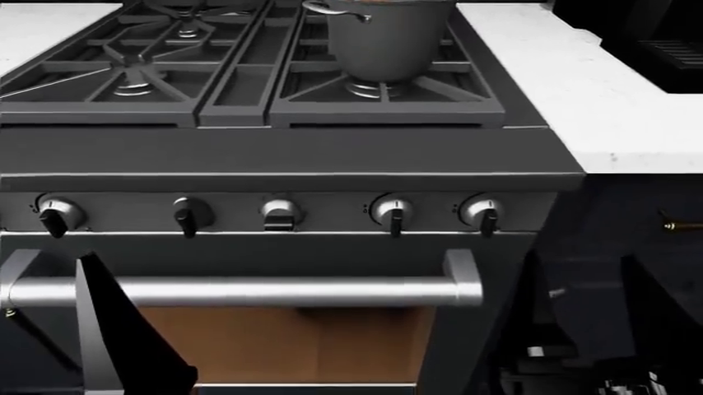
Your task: Frozen meat rests on a plate on the counter. Retrieve the meat and place it in a pot on a burner. Then turn the burner on.
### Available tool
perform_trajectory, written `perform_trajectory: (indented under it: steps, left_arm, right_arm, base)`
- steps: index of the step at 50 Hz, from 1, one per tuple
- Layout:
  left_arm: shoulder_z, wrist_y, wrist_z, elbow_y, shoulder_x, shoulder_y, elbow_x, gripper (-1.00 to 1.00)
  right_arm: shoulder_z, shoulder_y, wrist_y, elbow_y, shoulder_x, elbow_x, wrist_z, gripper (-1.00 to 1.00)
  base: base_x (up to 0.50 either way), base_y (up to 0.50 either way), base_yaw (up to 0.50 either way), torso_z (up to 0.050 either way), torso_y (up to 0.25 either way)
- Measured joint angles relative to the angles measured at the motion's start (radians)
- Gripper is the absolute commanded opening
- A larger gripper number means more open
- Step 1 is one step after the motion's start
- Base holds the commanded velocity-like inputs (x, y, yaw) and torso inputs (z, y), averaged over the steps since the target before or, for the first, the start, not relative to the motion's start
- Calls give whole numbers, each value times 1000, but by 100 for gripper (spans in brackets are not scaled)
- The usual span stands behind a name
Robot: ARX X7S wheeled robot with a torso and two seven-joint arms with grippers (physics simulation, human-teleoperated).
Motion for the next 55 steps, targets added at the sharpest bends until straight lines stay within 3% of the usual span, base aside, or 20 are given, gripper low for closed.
perform_trajectory:
  steps: [21, 35, 55]
  left_arm:
    - [-23, 1, 17, -8, 7, 20, -2, 100]
    - [-38, 1, 22, -15, 12, 31, -6, 100]
    - [-59, 17, 23, -34, 17, 49, -17, 100]
  right_arm:
    - [-14, 8, 18, 18, -1, 6, 4, 100]
    - [-24, 42, 51, 34, -4, 32, 7, 100]
    - [-62, 238, 289, 91, -1, 228, 42, 100]
  base:
    - [0, 0, 0, -43, -20]
    - [0, 0, 0, -1, 0]
    - [0, 0, 0, 0, 0]
